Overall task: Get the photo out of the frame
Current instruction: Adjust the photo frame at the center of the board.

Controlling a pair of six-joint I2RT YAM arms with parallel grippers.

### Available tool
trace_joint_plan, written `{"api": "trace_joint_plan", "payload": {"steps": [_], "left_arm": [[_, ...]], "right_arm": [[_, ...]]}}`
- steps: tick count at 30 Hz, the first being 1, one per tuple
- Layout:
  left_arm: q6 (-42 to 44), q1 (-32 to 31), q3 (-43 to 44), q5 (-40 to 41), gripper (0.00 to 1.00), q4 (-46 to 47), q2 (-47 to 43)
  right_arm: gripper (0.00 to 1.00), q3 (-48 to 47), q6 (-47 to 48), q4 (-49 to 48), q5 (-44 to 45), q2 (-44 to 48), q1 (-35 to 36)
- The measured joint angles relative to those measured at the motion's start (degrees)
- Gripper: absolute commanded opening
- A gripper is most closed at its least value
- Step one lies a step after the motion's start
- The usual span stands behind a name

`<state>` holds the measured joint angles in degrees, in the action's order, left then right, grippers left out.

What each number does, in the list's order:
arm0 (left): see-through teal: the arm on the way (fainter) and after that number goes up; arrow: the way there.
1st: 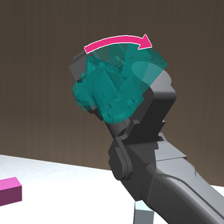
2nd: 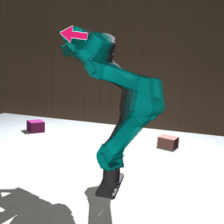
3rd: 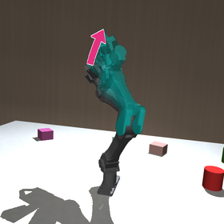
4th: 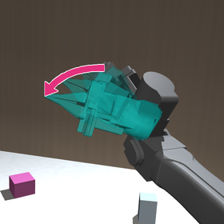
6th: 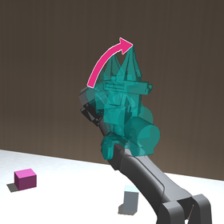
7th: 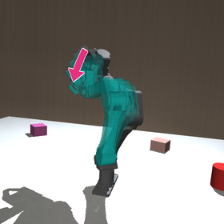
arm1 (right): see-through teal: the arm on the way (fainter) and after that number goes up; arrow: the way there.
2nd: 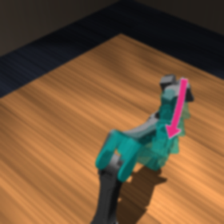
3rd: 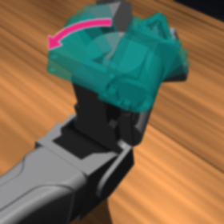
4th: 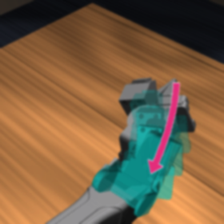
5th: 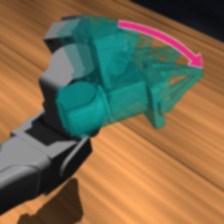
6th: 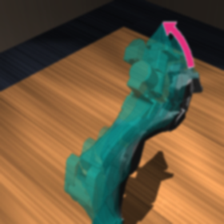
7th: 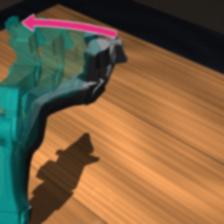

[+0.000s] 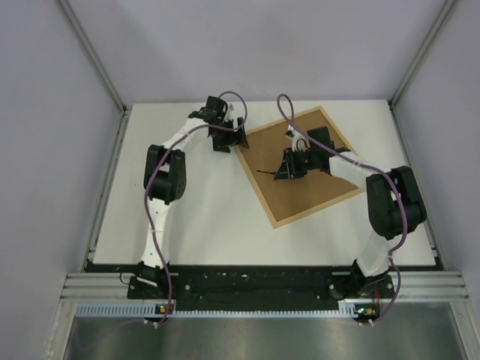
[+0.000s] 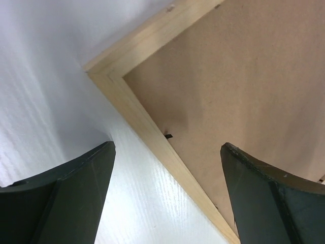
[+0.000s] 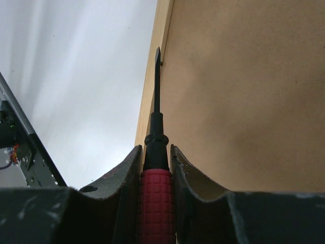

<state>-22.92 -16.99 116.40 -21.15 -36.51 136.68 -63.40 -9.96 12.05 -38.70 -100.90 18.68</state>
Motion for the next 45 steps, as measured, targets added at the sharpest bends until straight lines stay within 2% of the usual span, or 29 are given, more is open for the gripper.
{"api": "trace_joint_plan", "payload": {"steps": [7, 20, 23, 27, 40, 45], "left_arm": [[0.81, -3.63, 0.76, 3.23, 0.73, -1.55, 0.48], [2.60, -4.02, 6.67, 7.30, 0.72, -3.85, 3.69], [3.30, -4.00, 7.17, 8.09, 0.61, -3.82, 4.00], [3.89, -4.00, 7.28, 9.14, 0.47, -4.07, 4.28], [4.28, -3.45, 7.13, 9.25, 0.44, -4.26, 4.37], [4.37, -3.48, 7.10, 9.44, 0.32, -4.28, 4.37]], "right_arm": [[0.00, 0.72, 2.75, 0.33, 1.46, 0.90, 0.66], [0.00, 6.21, 10.45, 5.90, 4.63, 3.78, 2.97], [0.00, 6.71, 11.34, 6.38, 4.24, 3.74, 3.02], [0.00, 6.82, 11.45, 7.10, 3.85, 3.65, 3.39], [0.00, 6.71, 8.20, 6.82, 3.93, 3.65, 6.78], [0.00, 6.71, 6.84, 6.60, 4.04, 3.65, 7.69]]}}
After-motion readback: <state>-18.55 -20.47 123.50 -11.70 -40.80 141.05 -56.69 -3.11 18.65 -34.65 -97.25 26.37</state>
